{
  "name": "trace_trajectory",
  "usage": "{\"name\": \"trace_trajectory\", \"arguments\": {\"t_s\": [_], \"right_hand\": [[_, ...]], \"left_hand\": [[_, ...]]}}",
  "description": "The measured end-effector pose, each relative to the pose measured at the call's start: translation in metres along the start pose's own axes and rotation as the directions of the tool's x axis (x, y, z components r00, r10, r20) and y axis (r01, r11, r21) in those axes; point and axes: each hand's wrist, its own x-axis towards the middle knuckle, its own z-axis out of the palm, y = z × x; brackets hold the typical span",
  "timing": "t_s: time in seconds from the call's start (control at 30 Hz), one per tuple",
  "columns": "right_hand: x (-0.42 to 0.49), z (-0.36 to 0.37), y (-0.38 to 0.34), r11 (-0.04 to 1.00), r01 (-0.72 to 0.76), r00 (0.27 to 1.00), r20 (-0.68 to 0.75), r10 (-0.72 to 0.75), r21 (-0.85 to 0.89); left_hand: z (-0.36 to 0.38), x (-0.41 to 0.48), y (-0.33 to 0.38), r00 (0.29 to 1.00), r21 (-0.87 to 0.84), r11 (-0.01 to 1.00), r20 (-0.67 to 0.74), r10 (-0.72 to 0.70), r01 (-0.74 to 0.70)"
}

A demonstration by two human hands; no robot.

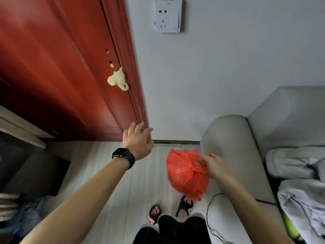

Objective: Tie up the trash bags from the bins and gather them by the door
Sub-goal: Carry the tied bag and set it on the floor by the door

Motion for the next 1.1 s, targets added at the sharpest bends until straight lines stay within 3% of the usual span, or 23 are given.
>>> {"name": "trace_trajectory", "arguments": {"t_s": [0.17,0.4,0.77,1.1], "right_hand": [[0.088,0.009,-0.004,0.995,-0.102,0.993,0.065,0.101,0.023],[0.227,0.028,0.036,0.953,-0.298,0.952,0.100,0.291,0.057],[0.397,0.034,0.112,0.930,-0.368,0.927,0.083,0.365,0.016],[0.486,0.031,0.116,0.903,-0.416,0.908,0.095,0.408,0.102]], "left_hand": [[0.021,0.084,0.013,0.991,0.062,0.998,-0.131,-0.013,0.021],[0.092,0.197,0.035,0.968,0.298,0.948,-0.185,0.171,-0.111],[0.210,0.337,0.035,0.948,0.338,0.939,-0.277,0.154,-0.054],[0.249,0.360,0.038,0.931,0.319,0.948,-0.348,0.109,0.008]]}}
